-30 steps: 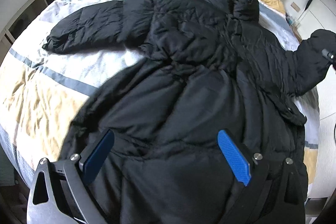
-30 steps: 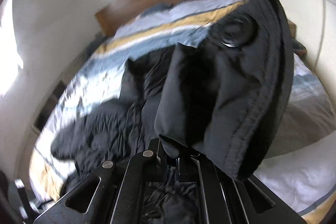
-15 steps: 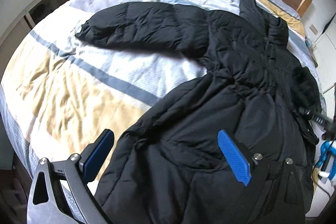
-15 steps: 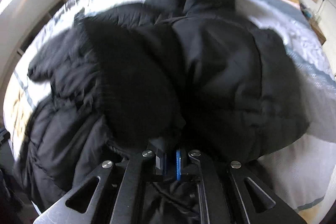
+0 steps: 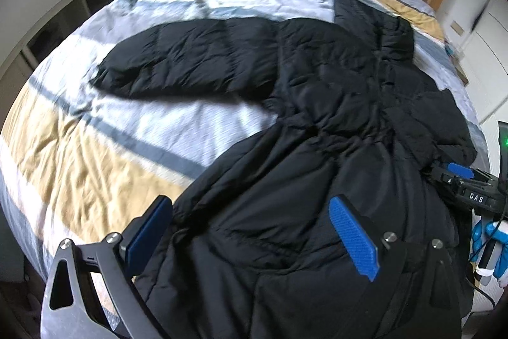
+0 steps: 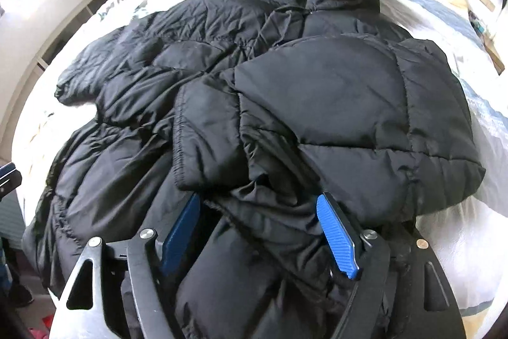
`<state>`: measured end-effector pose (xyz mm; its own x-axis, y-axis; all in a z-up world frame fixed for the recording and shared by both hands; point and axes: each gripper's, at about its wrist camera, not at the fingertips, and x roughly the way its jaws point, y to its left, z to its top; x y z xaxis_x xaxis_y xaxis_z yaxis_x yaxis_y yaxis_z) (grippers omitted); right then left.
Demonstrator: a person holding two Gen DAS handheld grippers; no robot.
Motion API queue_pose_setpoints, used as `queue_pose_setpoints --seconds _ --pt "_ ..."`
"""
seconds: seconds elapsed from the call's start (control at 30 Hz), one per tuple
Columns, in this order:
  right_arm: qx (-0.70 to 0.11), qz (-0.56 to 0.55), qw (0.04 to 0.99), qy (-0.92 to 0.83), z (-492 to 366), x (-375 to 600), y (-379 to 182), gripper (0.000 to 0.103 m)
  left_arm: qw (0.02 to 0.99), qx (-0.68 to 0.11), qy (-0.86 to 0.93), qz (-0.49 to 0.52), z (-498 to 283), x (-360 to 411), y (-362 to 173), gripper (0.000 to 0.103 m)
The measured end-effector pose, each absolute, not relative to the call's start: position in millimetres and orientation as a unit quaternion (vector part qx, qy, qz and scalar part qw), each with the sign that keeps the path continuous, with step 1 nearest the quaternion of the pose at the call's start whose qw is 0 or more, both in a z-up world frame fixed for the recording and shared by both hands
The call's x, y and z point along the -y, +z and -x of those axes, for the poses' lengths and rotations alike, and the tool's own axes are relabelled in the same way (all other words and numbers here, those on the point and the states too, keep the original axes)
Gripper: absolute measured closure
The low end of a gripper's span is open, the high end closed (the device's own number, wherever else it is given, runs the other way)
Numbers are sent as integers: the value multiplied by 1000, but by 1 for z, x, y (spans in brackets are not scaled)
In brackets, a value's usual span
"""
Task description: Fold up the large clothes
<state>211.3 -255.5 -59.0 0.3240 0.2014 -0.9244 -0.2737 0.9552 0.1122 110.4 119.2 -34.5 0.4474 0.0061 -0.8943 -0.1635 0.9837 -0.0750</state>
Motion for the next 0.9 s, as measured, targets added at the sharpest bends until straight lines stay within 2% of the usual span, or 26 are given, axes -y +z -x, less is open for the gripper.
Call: queue_pose_setpoints --seconds 0.37,0.9 --pt "-535 21 834 133 -196 295 -30 28 849 -526 -5 46 -139 -61 -40 3" --pt "-480 5 875 56 -279 383 -17 28 859 -498 -113 39 -223 73 -41 3"
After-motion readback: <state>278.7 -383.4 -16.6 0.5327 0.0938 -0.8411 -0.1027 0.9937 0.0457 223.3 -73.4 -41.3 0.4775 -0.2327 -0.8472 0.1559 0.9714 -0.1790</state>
